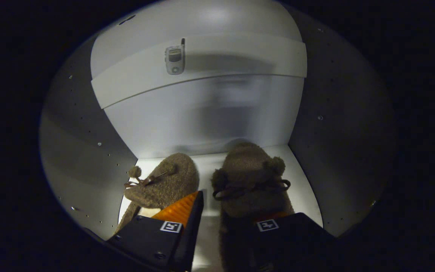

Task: Open the shoe cabinet door, grab the shoes and put them into the shoe cabinet, then close the shoe cabinet door.

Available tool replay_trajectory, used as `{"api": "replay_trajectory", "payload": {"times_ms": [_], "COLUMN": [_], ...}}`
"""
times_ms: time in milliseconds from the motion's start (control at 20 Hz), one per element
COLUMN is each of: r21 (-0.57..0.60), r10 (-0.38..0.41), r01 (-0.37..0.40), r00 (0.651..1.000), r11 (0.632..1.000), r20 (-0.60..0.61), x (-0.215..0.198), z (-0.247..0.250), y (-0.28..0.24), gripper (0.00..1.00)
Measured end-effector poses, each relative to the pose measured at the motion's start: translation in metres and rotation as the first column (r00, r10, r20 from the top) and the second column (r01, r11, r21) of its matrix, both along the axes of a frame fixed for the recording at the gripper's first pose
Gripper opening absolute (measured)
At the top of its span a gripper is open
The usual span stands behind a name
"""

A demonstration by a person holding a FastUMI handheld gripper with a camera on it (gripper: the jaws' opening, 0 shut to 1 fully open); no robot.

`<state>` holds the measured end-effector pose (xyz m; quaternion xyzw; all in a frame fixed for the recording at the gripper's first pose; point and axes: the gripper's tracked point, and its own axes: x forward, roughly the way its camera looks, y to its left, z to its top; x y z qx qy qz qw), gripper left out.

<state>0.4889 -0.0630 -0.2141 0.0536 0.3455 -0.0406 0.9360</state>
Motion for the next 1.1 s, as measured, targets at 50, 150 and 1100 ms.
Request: {"api": "replay_trajectory", "payload": {"times_ms": [50, 150, 1100], "r21": [-0.003, -0.009, -0.032], "r10": [0.001, -0.012, -0.026], "r01": [-0.001, 0.012, 0.045], "r00": [1.000, 0.999, 0.888], "r11": [1.000, 1.000, 0.998], "r20": [0.006, 0.032, 0.459], "x": [-0.004, -0.014, -0.256], "z": [0.004, 0.014, 0.187], "y": [0.002, 0.002, 0.055], "gripper": [0.65, 0.76, 0.98]}}
